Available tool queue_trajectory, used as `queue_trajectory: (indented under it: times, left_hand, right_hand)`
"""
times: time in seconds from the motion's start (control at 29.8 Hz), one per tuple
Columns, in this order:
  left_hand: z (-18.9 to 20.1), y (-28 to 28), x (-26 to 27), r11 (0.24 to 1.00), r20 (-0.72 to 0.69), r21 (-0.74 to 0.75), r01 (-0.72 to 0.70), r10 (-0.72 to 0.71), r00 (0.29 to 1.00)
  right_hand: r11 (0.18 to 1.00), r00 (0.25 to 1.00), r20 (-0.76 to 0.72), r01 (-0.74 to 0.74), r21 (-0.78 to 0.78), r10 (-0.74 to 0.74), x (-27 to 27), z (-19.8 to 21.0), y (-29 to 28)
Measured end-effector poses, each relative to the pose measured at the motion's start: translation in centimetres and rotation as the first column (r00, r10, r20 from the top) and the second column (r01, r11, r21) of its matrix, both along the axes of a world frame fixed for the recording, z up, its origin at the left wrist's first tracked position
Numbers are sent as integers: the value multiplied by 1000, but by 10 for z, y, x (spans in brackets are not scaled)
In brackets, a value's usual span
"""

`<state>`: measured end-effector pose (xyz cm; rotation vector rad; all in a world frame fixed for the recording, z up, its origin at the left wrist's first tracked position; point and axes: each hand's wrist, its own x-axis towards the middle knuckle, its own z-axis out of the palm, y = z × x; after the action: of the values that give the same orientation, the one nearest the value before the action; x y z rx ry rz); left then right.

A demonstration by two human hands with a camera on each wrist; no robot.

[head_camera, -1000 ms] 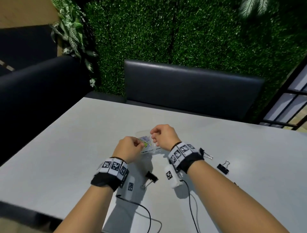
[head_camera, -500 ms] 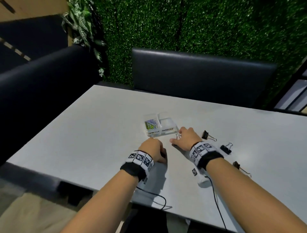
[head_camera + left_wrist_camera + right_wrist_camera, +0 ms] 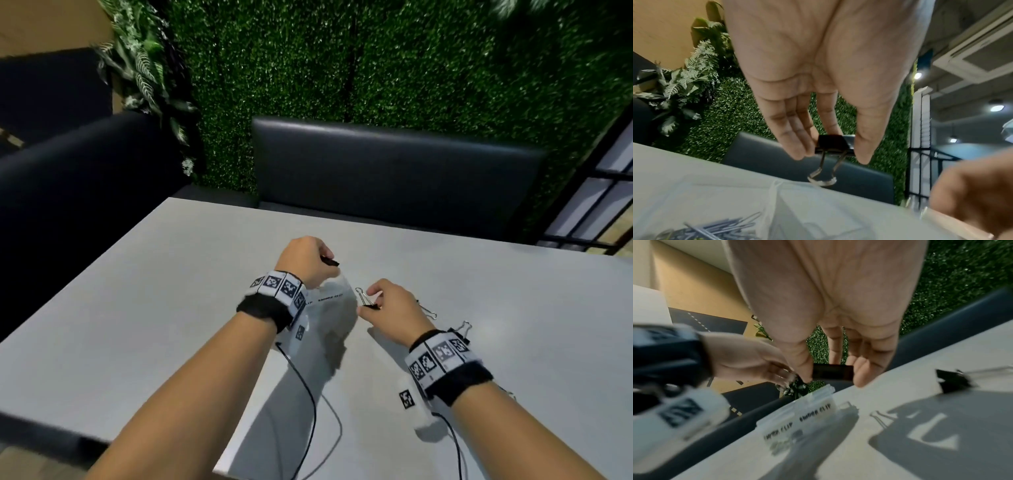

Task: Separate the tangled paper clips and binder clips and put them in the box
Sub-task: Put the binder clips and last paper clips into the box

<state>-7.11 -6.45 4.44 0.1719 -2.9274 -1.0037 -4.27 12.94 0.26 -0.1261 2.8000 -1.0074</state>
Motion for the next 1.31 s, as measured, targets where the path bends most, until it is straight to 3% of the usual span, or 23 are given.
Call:
queue_trajectory:
  times: [0.13,0.23,0.34,0.44,0.6,0.84,0.94,1.01,1.11,1.21,1.31]
  left_hand:
    - [-18,-5,-39,997,107,-83,10,-1,994]
    - [-28,-18,-40,998,74,-45,-41,44,996]
    - [-31,-35,-25,994,-16,-5,-105,105,994]
    - [-31,-31,-1,998,-40,20,-57,58,998]
    - [-34,33,16,979,7,-8,203,-203,979]
    - [-51,149,-1,851,120,-170,497,-482,868]
    - [-58,176,-10,809,179,-224,544,-514,839]
    - [-65,184,-15,783,195,-264,563,-528,826]
    - [-77,186,-19,712,273,-354,606,-541,796]
    - [-88,182,-19,651,301,-441,619,-542,785]
    - [-93,175,-19,690,244,-409,598,-549,800]
  right_hand:
    - [990,997,-80,-18,-142,7,-27,18,-22]
    - [982,998,-66,-27,-189,15,-50,22,-45]
    - [987,995,-58,-89,-132,82,-61,17,-62]
    - [991,986,-112,-130,-43,125,-55,9,-61]
    - [996,992,-98,-79,40,82,-22,-1,-7]
    - [956,984,28,165,243,-177,24,0,134]
    - [919,968,189,81,387,-165,41,-7,163]
    - [915,961,246,17,403,-127,48,-12,169]
    - [938,980,196,-35,346,-36,51,-18,174]
    - [910,983,184,-95,403,21,55,-24,178]
    - [928,989,149,-38,371,-20,60,-25,184]
